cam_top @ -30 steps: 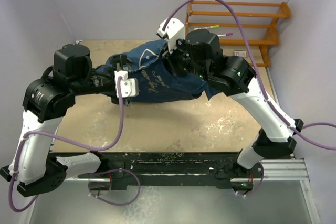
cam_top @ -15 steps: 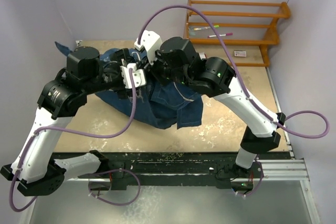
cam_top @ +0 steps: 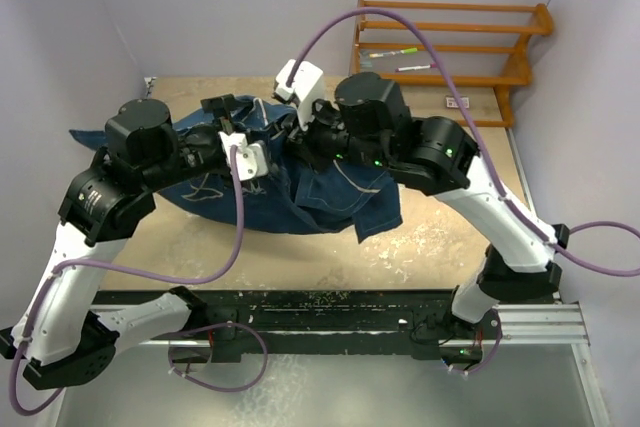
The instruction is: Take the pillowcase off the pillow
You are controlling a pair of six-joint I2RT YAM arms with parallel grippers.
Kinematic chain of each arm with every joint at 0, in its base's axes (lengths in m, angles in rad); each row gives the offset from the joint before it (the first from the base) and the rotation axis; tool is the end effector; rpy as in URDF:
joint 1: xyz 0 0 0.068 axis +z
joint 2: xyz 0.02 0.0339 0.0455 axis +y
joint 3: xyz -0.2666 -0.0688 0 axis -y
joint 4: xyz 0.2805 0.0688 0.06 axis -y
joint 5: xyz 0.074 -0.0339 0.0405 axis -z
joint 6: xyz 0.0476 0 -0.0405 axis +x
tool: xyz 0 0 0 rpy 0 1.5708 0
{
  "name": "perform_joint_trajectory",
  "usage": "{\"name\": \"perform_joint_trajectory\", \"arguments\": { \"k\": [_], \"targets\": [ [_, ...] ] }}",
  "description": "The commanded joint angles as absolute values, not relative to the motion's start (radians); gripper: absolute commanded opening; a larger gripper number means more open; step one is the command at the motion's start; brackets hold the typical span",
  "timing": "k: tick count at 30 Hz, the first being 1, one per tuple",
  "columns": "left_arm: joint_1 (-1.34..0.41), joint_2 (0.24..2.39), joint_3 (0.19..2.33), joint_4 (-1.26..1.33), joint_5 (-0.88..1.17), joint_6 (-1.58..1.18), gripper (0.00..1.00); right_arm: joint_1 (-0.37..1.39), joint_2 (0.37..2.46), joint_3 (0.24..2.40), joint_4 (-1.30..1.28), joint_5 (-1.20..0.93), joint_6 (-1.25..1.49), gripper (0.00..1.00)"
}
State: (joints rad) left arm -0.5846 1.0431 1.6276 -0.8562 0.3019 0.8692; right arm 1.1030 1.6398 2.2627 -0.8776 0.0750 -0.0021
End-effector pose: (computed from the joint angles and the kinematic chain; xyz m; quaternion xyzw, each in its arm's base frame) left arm 0.1603 -0.1231 0.5166 0.5912 0.5279 -0.0337 0.6089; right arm 0.1604 0.3097 0.5612 -0.3955 0.6850 0.2944 0.5364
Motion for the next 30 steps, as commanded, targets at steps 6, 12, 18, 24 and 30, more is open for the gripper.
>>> {"name": "perform_joint_trajectory", "arguments": {
  "k": [6, 12, 18, 24, 30],
  "targets": [
    [-0.577, 1.18, 1.803, -1.054, 0.343, 0.793, 0.99, 1.126, 1.444, 2.231, -0.627, -0.084, -0.033, 0.0],
    [-0.578, 1.332, 1.864, -1.256, 0.52, 0.758, 0.91, 1.125, 1.487, 2.296, -0.606, -0.17, -0.023, 0.0],
    [-0.557, 1.42, 1.833, -1.273, 0.603, 0.745, 0.18, 1.122, 1.511, 2.293, -0.571, -0.187, -0.006, 0.0],
    [-0.46, 1.432, 1.919, -1.29, 0.783, 0.736, 0.0, 0.762, 1.402, 2.071, -0.448, -0.284, 0.2, 0.73],
    [-0.244, 1.497, 2.121, -1.254, 1.067, 0.591, 0.0, 0.544, 1.271, 1.885, -0.374, -0.275, 0.358, 0.94]
  ]
}}
